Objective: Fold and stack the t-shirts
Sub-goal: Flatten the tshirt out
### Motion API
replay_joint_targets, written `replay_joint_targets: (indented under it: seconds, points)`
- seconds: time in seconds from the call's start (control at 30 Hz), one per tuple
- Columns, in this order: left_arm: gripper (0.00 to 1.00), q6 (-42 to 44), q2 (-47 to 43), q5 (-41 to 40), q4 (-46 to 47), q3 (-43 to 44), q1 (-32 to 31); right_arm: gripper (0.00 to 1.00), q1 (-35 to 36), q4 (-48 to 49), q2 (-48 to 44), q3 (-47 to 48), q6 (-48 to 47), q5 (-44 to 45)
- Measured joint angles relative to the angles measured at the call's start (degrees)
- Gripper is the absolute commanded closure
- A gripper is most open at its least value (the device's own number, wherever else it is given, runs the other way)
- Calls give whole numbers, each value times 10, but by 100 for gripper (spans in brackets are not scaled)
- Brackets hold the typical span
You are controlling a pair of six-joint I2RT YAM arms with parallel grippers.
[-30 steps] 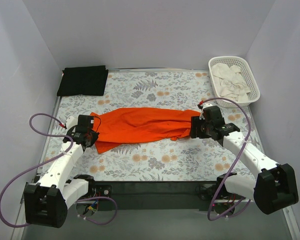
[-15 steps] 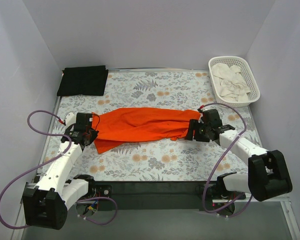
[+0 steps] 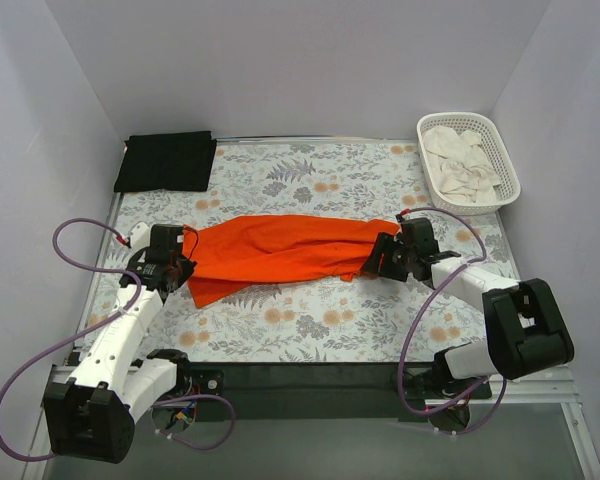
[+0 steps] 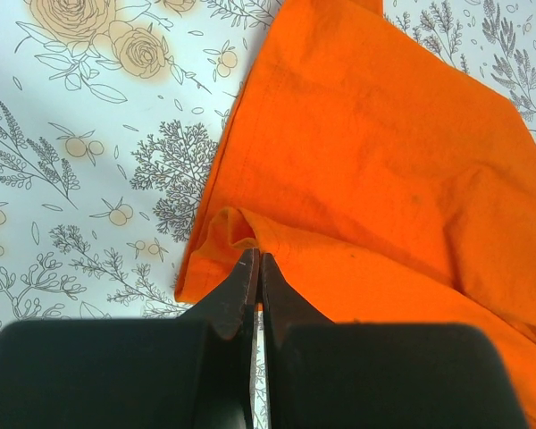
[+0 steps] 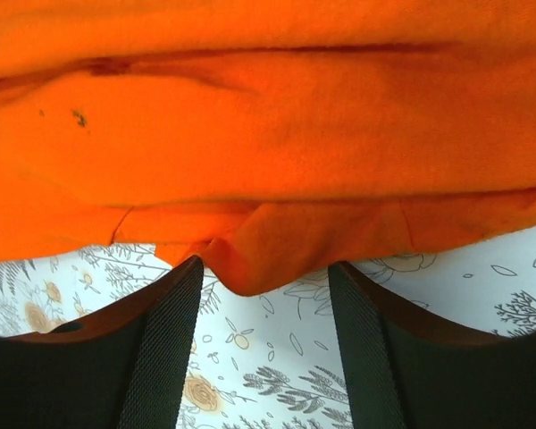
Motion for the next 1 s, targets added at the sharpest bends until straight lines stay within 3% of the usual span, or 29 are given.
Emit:
replay_joint_targets:
  seconds: [0.07, 0.1, 0.17, 0.2, 0.37, 0.53, 0.57, 0.67, 0.83, 1.0]
  points:
    - [100, 3, 0, 0, 0, 0, 0, 57, 0, 10, 10, 2, 8, -1]
    - [100, 5, 0, 0, 0, 0, 0, 73, 0, 11, 13, 3, 10, 1]
    - [100, 9, 0, -2, -1, 3, 0, 95, -3, 9, 14, 4, 9, 3]
    - [100, 10, 0, -3, -2, 6, 0, 99, -6, 2, 12, 6, 8, 4]
    - [100, 19, 0, -16, -7, 34, 0, 99, -43, -89, -18, 43, -20, 28]
    - [100, 31, 2, -27, -10, 58, 0, 98, -90, -226, -65, 144, -93, 54]
    - [100, 34, 2, -28, -10, 61, -1, 82, -101, -252, -64, 170, -106, 58]
    - [100, 44, 2, -28, -11, 62, -3, 62, -123, -295, -54, 208, -131, 85]
    - [100, 56, 5, -11, -3, 59, -3, 56, -133, -334, -14, 204, -145, 90]
    - [100, 60, 25, 16, 9, 45, -3, 51, -78, -315, -21, 148, -124, 46]
